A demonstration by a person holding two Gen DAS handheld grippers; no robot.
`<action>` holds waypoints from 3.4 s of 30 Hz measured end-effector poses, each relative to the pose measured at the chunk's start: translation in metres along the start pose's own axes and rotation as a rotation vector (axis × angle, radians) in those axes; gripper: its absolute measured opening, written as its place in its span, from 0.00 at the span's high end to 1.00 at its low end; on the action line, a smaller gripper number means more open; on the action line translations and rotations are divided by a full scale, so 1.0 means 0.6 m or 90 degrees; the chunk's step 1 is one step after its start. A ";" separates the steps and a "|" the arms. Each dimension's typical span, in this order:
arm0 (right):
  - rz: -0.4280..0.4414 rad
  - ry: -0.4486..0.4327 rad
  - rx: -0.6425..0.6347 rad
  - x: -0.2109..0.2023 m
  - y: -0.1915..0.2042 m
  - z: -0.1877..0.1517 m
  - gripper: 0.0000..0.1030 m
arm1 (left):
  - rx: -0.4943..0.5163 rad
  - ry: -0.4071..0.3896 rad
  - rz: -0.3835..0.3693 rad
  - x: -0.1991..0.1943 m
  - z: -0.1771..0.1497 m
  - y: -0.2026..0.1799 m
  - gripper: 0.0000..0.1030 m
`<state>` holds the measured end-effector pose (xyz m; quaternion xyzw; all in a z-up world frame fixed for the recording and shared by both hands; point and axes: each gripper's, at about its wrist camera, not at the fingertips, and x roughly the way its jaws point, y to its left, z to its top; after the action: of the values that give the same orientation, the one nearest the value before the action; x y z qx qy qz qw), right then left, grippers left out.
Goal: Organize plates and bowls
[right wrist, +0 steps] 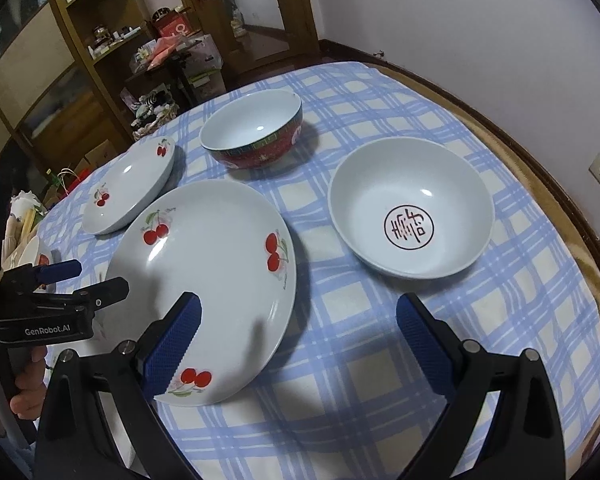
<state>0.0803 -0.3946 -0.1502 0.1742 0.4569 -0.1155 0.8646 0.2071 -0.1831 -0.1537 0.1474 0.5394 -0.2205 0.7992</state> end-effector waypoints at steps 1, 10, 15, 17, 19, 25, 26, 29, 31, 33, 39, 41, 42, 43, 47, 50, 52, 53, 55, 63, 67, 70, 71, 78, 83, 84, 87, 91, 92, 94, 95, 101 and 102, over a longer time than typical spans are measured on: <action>0.001 0.004 0.003 0.003 -0.001 0.000 0.01 | 0.002 0.003 0.002 0.003 -0.001 -0.001 0.07; -0.017 0.022 -0.027 0.012 0.011 -0.004 0.01 | 0.007 0.030 0.011 0.024 -0.007 -0.007 0.07; -0.025 0.028 -0.022 0.018 0.008 -0.007 0.01 | 0.005 0.048 0.006 0.034 -0.009 -0.008 0.07; -0.015 0.031 -0.009 0.018 0.002 -0.007 0.04 | 0.002 0.056 -0.005 0.037 -0.008 -0.009 0.07; -0.012 0.039 -0.001 0.022 -0.001 -0.007 0.09 | 0.003 0.051 0.006 0.039 -0.006 -0.011 0.07; 0.024 0.054 0.024 0.033 -0.009 -0.008 0.26 | -0.005 0.034 0.017 0.043 -0.006 -0.004 0.12; 0.027 0.054 0.025 0.035 -0.008 -0.007 0.36 | -0.004 0.030 0.011 0.042 -0.006 -0.003 0.17; 0.034 0.061 0.023 0.043 -0.003 -0.005 0.70 | -0.018 0.020 -0.016 0.035 -0.007 0.001 0.36; 0.049 0.061 0.024 0.045 -0.002 -0.005 0.84 | -0.036 0.011 -0.039 0.032 -0.008 0.006 0.50; 0.056 0.056 0.024 0.045 0.000 -0.005 0.90 | -0.042 0.008 -0.061 0.029 -0.009 0.006 0.66; 0.061 0.046 0.026 0.050 0.001 -0.003 0.91 | -0.048 0.001 -0.090 0.026 -0.002 0.008 0.84; 0.057 0.041 0.021 0.049 0.003 -0.002 0.91 | -0.044 -0.002 -0.089 0.022 -0.005 0.001 0.84; 0.055 0.036 0.018 0.047 0.005 -0.002 0.91 | -0.047 -0.003 -0.089 0.021 -0.005 0.001 0.84; 0.055 0.032 0.013 0.044 0.006 -0.003 0.91 | -0.049 -0.002 -0.090 0.021 -0.005 0.001 0.84; 0.060 0.020 0.004 0.034 0.009 -0.002 0.91 | -0.053 -0.002 -0.090 0.016 -0.009 0.004 0.84; 0.060 0.016 0.001 0.032 0.009 -0.001 0.91 | -0.058 0.004 -0.093 0.014 -0.009 0.006 0.84; 0.059 0.016 -0.002 0.030 0.010 -0.002 0.91 | -0.056 0.002 -0.089 0.008 -0.012 0.005 0.84; 0.058 0.014 -0.004 0.028 0.011 -0.002 0.91 | -0.057 0.002 -0.088 0.007 -0.012 0.005 0.84; 0.059 0.009 -0.004 0.023 0.011 -0.003 0.91 | -0.062 0.005 -0.091 0.003 -0.015 0.006 0.84; 0.064 -0.005 -0.005 0.005 0.008 -0.005 0.92 | -0.068 0.005 -0.100 -0.017 -0.028 0.006 0.85; 0.070 -0.008 0.001 -0.001 0.008 -0.005 0.92 | -0.069 0.001 -0.102 -0.029 -0.033 0.007 0.86; 0.073 -0.013 -0.004 -0.007 0.011 -0.007 0.92 | -0.063 -0.009 -0.092 -0.044 -0.036 0.005 0.87; 0.074 -0.015 -0.006 -0.009 0.012 -0.007 0.92 | -0.063 -0.011 -0.091 -0.047 -0.036 0.006 0.87; 0.109 -0.038 -0.004 -0.031 0.012 -0.010 0.91 | -0.081 -0.023 -0.096 -0.078 -0.047 0.021 0.88; 0.135 -0.060 -0.020 -0.048 0.024 -0.015 0.92 | -0.087 -0.037 -0.082 -0.114 -0.069 0.028 0.88; 0.141 -0.061 -0.020 -0.049 0.026 -0.015 0.92 | -0.087 -0.037 -0.078 -0.121 -0.074 0.030 0.88; 0.157 -0.059 -0.024 -0.053 0.037 -0.020 0.92 | -0.092 -0.034 -0.064 -0.135 -0.087 0.036 0.88; 0.175 -0.060 -0.036 -0.060 0.055 -0.028 0.92 | -0.115 -0.027 -0.051 -0.153 -0.114 0.050 0.88; 0.181 -0.060 -0.039 -0.063 0.060 -0.031 0.92 | -0.124 -0.025 -0.049 -0.158 -0.121 0.053 0.88; 0.193 -0.062 -0.048 -0.069 0.071 -0.035 0.92 | -0.141 -0.024 -0.040 -0.171 -0.140 0.059 0.88; 0.199 -0.063 -0.051 -0.071 0.076 -0.036 0.92 | -0.145 -0.025 -0.036 -0.174 -0.145 0.061 0.88; 0.235 -0.058 -0.070 -0.078 0.106 -0.051 0.92 | -0.189 -0.005 -0.013 -0.193 -0.188 0.080 0.88; 0.236 -0.057 -0.076 -0.077 0.111 -0.055 0.92 | -0.199 0.004 -0.011 -0.193 -0.196 0.086 0.88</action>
<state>0.0536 -0.3184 -0.1159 0.1987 0.3840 0.0652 0.8993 0.1025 -0.0610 -0.0904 0.0170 0.5707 -0.1402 0.8090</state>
